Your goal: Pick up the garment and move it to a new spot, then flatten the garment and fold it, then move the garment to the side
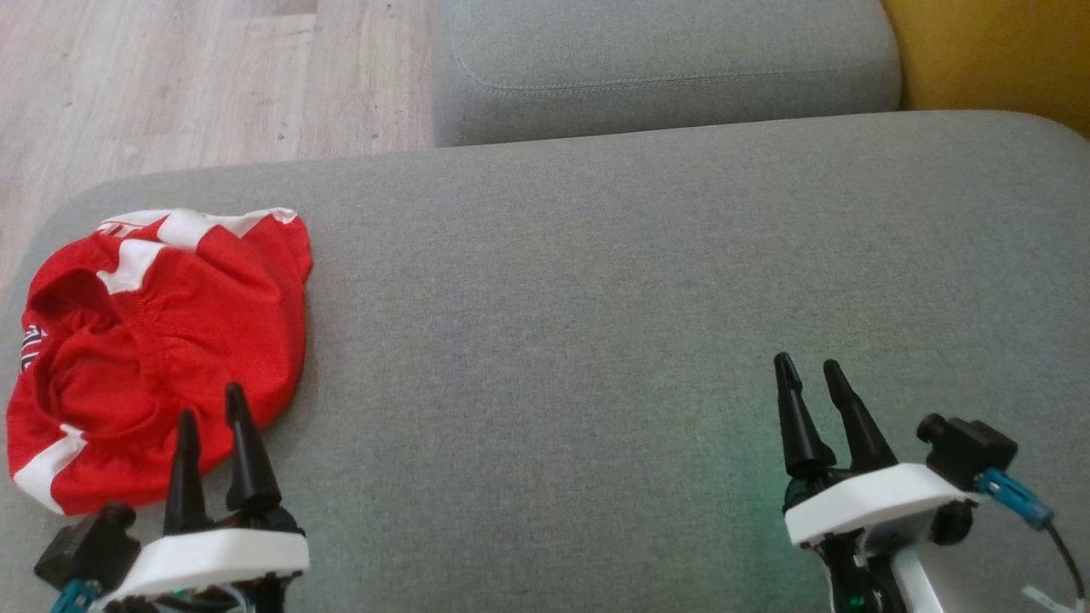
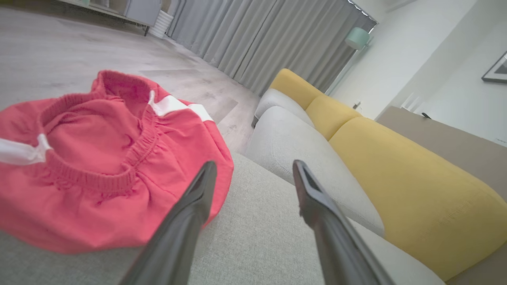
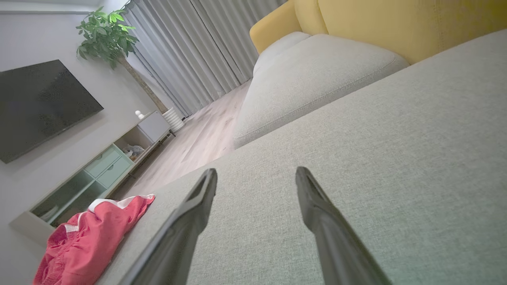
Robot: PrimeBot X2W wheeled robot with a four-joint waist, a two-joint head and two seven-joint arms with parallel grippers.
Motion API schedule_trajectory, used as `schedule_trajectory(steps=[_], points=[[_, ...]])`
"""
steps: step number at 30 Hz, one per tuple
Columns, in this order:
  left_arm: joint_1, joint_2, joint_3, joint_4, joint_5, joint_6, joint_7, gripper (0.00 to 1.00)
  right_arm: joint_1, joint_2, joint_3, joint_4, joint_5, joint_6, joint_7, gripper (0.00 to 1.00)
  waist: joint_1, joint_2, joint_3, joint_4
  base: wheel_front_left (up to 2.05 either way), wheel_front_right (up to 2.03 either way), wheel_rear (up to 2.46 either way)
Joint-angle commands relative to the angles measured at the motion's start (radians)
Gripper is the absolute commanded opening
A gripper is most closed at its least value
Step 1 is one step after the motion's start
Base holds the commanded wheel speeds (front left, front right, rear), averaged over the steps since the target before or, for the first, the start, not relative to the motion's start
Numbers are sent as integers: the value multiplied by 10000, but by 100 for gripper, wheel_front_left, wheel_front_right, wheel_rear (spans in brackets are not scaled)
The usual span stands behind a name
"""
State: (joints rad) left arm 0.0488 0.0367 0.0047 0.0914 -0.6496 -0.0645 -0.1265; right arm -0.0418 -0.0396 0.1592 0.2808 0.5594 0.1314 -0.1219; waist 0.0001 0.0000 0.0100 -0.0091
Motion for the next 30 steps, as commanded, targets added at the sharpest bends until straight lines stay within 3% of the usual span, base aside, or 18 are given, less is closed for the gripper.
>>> schedule_trajectory(steps=[1, 12, 30], points=[[-197, 105, 156, -439, 406, 46, -141, 100, -568, -74, 252, -426, -429, -5, -180, 100, -1, 0, 5, -4, 0, 0, 0], [-161, 112, -3, -538, 1704, 221, -434, 100, -581, -82, 382, -501, -1922, -6, -476, 100, -1, 0, 50, 94, 0, 0, 0], [-72, 125, -317, -48, 4011, 84, -962, 100, -614, -96, -172, -235, -4141, -7, -1006, 100, -1, 0, 124, 86, 0, 0, 0]])
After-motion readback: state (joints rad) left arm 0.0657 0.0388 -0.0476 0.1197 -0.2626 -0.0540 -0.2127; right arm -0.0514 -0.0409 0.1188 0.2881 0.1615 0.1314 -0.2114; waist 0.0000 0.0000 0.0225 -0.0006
